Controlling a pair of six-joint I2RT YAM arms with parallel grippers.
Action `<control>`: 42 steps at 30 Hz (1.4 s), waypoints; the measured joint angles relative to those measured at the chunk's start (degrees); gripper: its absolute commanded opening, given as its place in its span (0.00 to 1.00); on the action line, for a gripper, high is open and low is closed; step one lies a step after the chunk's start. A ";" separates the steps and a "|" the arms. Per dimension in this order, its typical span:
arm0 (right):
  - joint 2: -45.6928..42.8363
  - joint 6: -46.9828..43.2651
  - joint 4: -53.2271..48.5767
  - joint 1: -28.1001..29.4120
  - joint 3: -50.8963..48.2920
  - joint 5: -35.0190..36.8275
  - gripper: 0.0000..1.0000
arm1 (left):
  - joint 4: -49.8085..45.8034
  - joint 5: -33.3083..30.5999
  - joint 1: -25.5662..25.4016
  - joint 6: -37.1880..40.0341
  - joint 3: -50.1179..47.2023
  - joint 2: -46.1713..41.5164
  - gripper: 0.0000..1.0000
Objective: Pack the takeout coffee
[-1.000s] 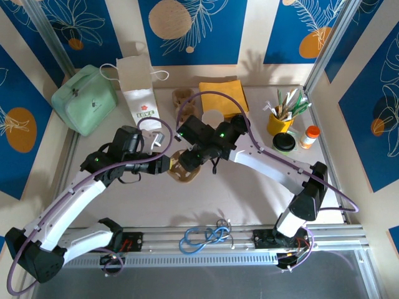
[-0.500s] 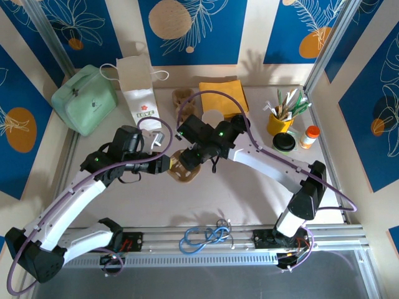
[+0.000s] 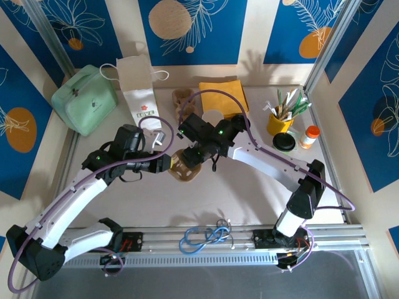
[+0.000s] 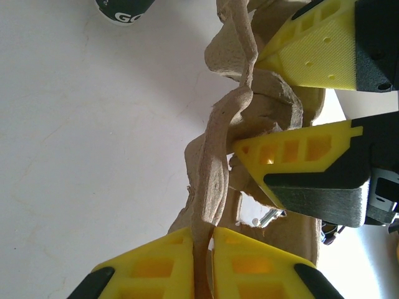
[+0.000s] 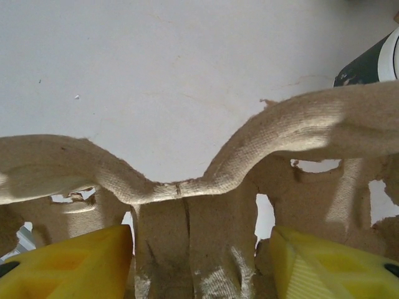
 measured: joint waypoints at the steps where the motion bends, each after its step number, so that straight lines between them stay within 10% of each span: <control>1: 0.00 0.07 -0.02 -0.04 -0.13 0.00 0.63 | 0.00 0.00 0.00 -0.02 0.00 0.00 0.13; 18: -0.09 0.76 -0.22 -0.48 -1.18 -2.36 0.45 | 0.00 -0.04 -0.42 -0.48 0.00 0.00 0.15; 29: -0.13 0.63 -1.33 -0.98 -2.89 -2.32 0.40 | -0.04 -2.23 -0.46 -1.49 0.15 -0.20 0.45; 42: -4.83 0.61 -0.98 -2.03 -8.98 -3.30 0.40 | -7.45 -20.90 10.60 -0.98 21.05 4.13 0.59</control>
